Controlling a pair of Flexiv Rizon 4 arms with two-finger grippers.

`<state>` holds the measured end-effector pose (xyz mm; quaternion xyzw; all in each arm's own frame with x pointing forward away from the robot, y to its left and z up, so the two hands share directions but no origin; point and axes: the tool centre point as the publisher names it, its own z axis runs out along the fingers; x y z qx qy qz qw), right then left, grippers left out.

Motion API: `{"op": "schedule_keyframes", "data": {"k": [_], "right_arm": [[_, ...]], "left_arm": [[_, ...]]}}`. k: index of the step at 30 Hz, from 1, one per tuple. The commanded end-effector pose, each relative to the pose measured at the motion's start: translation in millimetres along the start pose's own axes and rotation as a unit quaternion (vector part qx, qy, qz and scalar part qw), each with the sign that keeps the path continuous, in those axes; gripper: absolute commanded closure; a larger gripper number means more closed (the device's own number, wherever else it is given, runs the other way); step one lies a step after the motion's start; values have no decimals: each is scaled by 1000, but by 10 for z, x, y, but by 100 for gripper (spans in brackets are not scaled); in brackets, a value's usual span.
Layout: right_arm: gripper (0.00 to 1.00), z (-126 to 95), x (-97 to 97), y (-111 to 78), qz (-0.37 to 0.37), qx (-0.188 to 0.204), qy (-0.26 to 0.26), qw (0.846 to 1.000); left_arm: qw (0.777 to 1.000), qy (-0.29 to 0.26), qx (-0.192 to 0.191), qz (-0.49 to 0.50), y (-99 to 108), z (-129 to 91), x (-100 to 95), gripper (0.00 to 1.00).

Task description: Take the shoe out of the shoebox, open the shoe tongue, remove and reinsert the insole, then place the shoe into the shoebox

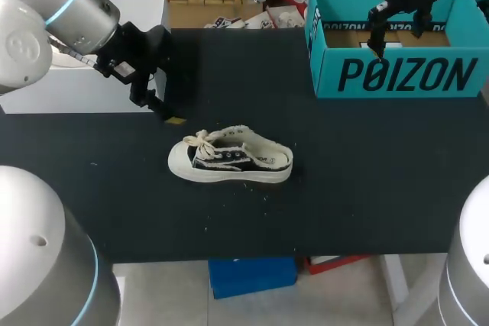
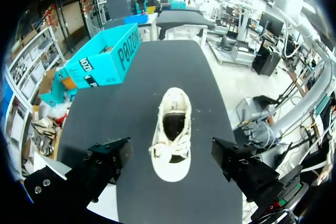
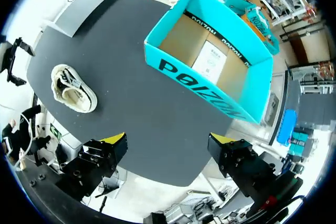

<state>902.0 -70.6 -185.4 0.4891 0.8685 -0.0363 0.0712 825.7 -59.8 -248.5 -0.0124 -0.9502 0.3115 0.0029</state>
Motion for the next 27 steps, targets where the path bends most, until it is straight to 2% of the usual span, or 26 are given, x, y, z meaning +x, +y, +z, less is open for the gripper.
{"op": "schedule_keyframes", "data": {"k": [1, 5, 7, 8, 10, 11, 24, 27], "right_arm": [[0, -2, 3, -130, -150, -69, -28, 986], [0, 8, 291, -21, -248, -108, 7, 963], [0, 22, 513, 7, -328, -141, 47, 933], [0, 13, 635, -7, -373, -152, 77, 912], [0, -26, 880, -104, -477, -174, 137, 851], [0, -52, 956, -191, -500, -182, 178, 828], [0, -52, 956, -191, -500, -182, 178, 828], [0, 102, 1021, -284, -492, -229, 180, 820]], "left_arm": [[1000, -1, 0, 1, 5, 13, -1, 0], [1000, -1, 0, 1, 5, 13, -1, 0], [1000, -1, 0, 1, 5, 13, -1, 0], [1000, -1, 0, 1, 5, 13, -1, 0], [1000, -1, 0, 1, 5, 13, -1, 0], [1000, -1, 0, 1, 5, 13, -1, 0], [1000, -1, 0, 1, 5, 13, -1, 0], [1000, -1, 0, 1, 5, 13, -1, 0]]}}
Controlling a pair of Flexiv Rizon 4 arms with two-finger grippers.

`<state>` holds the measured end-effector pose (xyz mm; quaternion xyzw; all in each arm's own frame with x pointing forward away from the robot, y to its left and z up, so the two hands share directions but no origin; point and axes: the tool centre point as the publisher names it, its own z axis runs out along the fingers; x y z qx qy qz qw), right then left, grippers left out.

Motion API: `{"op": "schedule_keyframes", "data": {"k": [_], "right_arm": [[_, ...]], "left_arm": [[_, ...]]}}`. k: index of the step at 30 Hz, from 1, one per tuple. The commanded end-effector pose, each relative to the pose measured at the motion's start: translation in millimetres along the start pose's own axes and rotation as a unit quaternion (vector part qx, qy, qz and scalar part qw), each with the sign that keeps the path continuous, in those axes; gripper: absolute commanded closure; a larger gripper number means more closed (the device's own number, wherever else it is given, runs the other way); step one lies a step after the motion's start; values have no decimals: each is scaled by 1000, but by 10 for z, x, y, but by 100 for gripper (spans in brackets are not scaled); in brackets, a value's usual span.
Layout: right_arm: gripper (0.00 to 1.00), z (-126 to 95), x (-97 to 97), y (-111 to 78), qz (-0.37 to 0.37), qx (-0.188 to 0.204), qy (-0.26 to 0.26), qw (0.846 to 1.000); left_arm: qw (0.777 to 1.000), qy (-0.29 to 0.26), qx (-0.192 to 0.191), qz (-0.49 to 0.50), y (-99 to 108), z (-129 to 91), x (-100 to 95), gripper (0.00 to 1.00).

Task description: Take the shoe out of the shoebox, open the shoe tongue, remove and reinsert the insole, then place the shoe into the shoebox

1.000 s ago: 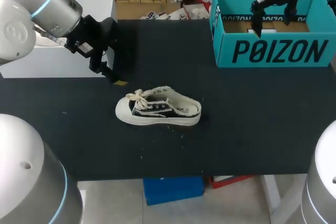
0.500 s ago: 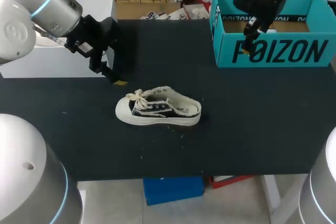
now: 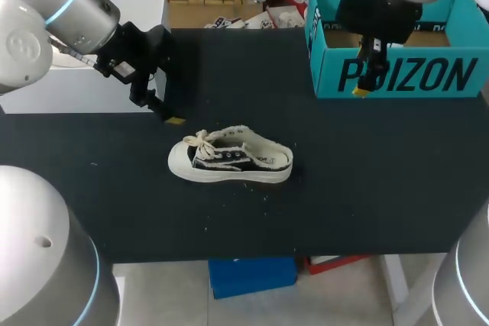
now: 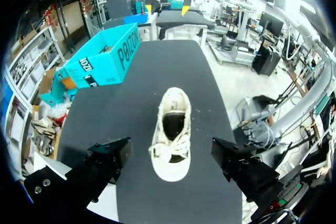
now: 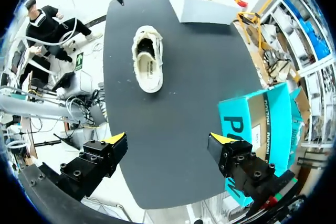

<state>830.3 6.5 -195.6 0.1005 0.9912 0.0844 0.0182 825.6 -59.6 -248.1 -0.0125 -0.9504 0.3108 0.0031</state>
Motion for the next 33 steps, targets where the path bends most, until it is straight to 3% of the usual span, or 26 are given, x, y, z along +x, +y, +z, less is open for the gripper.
{"op": "schedule_keyframes", "data": {"k": [1, 11, 19, 33], "right_arm": [[0, 173, 36, -108, -130, -151, 39, 979], [0, 616, 55, 93, -132, -254, -27, 958], [0, 920, 151, 374, -121, -307, -33, 944], [0, 964, 166, 382, -121, -306, -30, 944]], "left_arm": [[1000, -1, 1, 1, 6, 18, -2, 0], [1000, -1, 1, 1, 6, 18, -2, 0], [1000, -1, 1, 1, 6, 18, -2, 0], [1000, -1, 1, 1, 6, 18, -2, 0]]}}
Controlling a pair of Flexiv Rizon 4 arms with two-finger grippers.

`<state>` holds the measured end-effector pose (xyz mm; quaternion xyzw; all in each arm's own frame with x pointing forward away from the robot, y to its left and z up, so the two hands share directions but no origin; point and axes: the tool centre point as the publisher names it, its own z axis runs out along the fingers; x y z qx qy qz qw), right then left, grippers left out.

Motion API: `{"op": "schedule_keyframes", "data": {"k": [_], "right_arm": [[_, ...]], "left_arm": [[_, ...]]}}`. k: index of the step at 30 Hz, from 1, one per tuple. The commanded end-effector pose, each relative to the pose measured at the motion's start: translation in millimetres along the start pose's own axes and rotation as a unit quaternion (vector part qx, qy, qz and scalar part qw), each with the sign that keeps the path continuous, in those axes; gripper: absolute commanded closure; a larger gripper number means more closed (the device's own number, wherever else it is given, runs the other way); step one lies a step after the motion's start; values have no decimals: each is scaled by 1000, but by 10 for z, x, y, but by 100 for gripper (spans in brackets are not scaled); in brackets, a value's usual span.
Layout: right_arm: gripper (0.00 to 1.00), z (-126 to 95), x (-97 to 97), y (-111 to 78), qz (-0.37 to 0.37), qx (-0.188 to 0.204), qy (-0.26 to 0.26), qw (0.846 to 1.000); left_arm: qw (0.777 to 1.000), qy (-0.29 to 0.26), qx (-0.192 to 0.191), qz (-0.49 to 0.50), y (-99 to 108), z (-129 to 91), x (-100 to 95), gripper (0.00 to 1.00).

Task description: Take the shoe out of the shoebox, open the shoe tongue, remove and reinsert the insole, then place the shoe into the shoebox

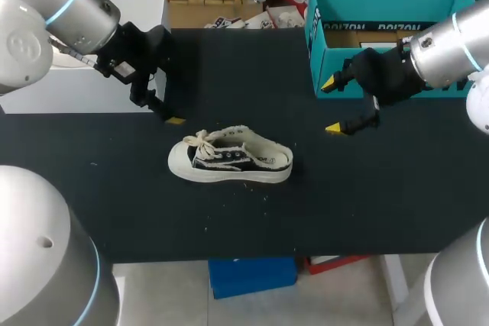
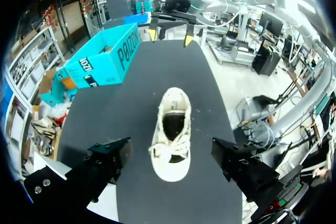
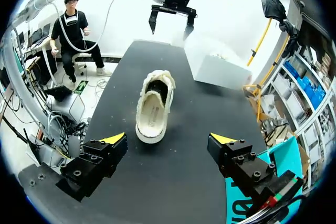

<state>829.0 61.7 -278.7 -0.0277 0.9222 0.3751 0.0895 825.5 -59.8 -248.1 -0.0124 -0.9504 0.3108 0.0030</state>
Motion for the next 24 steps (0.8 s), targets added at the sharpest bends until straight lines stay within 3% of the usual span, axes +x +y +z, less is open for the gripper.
{"op": "schedule_keyframes", "data": {"k": [1, 24], "right_arm": [[0, 85, 47, -41, 2, -2, 3, 1000], [0, 1064, 227, -83, 37, -54, -15, 998]], "left_arm": [[1000, -1, 0, 1, 7, 16, -2, 0], [1000, -1, 0, 1, 7, 16, -2, 0]]}}
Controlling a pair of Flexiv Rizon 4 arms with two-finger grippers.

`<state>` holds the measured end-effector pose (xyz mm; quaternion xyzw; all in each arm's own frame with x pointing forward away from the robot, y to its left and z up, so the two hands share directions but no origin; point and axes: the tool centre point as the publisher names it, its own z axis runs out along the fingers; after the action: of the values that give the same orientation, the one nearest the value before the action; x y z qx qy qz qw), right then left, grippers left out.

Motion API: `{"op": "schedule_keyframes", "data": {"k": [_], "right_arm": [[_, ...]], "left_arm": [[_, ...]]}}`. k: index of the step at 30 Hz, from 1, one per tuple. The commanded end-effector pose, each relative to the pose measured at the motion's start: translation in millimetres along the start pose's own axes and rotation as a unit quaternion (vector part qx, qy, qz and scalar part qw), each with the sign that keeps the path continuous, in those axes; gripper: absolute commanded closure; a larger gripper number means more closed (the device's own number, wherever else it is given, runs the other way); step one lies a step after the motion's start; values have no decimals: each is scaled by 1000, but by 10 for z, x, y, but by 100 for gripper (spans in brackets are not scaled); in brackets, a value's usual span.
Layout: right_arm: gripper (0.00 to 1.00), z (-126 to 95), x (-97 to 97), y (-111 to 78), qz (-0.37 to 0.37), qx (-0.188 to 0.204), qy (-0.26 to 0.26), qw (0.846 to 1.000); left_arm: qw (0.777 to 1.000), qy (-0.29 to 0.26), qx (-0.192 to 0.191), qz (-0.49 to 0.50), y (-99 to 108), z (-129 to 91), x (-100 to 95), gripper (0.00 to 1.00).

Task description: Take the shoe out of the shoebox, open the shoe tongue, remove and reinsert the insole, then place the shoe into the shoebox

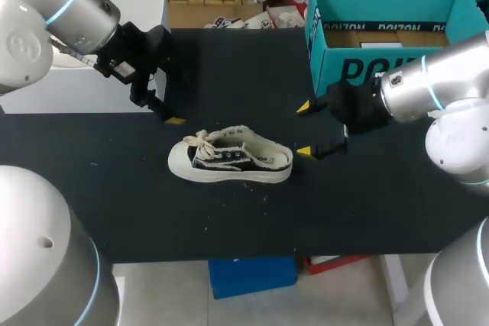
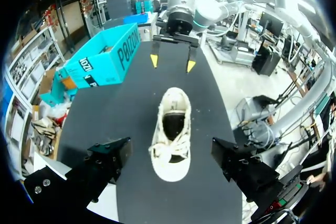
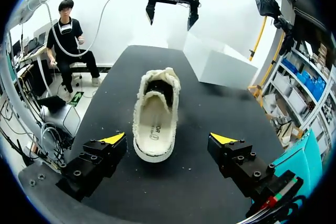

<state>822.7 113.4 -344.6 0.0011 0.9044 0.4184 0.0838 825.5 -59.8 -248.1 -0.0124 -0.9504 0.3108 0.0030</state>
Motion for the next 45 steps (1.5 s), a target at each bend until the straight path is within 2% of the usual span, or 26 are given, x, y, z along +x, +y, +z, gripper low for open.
{"op": "schedule_keyframes", "data": {"k": [1, 17, 25, 35, 45], "right_arm": [[0, 285, 56, -37, 6, -12, -7, 1000], [0, 711, 198, -136, 33, -48, -9, 998], [0, 786, 158, -202, 36, -58, -1, 998], [0, 879, 259, -282, 54, -66, 5, 996], [0, 934, 256, -301, 60, -74, 11, 995]], "left_arm": [[1000, -1, 1, 1, 7, 16, -2, 0], [1000, -1, 1, 1, 7, 16, -2, 0], [1000, -1, 1, 1, 7, 16, -2, 0], [1000, -1, 1, 1, 7, 16, -2, 0], [1000, -1, 1, 1, 7, 16, -2, 0]]}}
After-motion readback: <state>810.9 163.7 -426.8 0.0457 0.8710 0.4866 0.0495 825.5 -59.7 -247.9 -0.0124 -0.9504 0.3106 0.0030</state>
